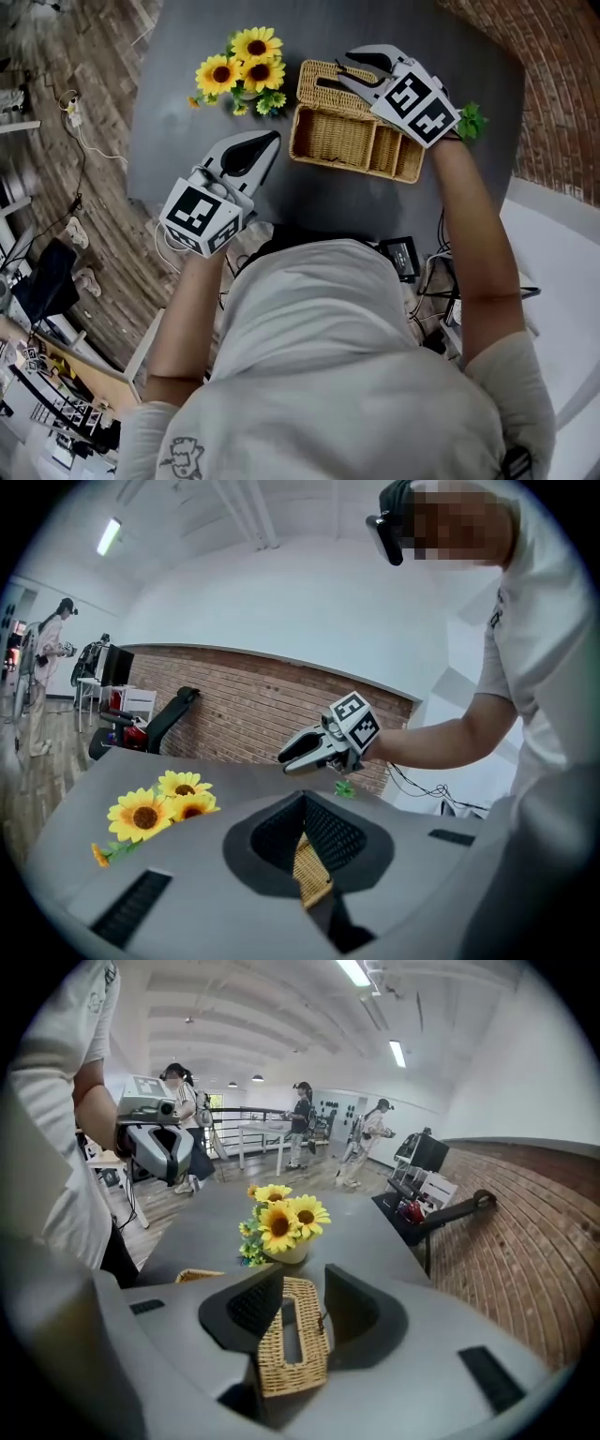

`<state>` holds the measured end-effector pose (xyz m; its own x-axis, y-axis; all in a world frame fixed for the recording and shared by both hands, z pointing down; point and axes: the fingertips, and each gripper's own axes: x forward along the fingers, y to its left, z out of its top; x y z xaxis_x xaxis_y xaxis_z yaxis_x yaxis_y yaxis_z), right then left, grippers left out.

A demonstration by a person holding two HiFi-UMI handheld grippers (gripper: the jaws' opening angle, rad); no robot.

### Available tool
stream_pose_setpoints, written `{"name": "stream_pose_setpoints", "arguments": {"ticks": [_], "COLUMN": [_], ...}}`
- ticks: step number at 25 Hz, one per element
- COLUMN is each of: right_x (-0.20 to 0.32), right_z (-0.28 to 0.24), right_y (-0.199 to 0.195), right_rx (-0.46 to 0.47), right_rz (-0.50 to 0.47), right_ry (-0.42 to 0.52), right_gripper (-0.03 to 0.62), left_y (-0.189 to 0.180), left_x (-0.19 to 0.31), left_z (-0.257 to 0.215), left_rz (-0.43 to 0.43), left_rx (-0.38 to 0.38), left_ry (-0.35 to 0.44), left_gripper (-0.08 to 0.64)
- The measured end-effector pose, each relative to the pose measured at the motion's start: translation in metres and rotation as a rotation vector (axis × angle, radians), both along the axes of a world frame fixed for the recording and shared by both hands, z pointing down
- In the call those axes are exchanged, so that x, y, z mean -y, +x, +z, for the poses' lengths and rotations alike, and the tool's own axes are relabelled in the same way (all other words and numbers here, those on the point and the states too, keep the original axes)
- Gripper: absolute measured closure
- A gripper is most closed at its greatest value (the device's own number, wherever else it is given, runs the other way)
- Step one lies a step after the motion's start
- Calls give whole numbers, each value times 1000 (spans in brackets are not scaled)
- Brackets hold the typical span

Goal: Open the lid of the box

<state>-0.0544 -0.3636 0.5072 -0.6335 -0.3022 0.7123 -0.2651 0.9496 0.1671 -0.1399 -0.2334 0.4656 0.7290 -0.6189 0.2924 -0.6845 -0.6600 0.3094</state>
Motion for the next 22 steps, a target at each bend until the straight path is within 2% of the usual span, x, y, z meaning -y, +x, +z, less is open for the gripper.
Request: {"name": "stream_pose_setpoints", "arguments": {"ticks": [11, 18, 22], "right_x": [-82, -130, -160], "right_z": [-30, -51, -63], "right_y": [2, -2, -8], "right_rx": [130, 244, 301], "right_rz": [118, 211, 231], "right_ry": [23, 35, 28], "right_gripper": [448, 454, 456], "left_y": [-10, -17, -20], "left_x": [-47, -77, -97], "left_z": [-32, -50, -59], "left_rz": [29, 54, 80], "left_rx": [-3, -5, -10], "left_ry": [63, 107, 125], "left_gripper": [549, 549, 549]}}
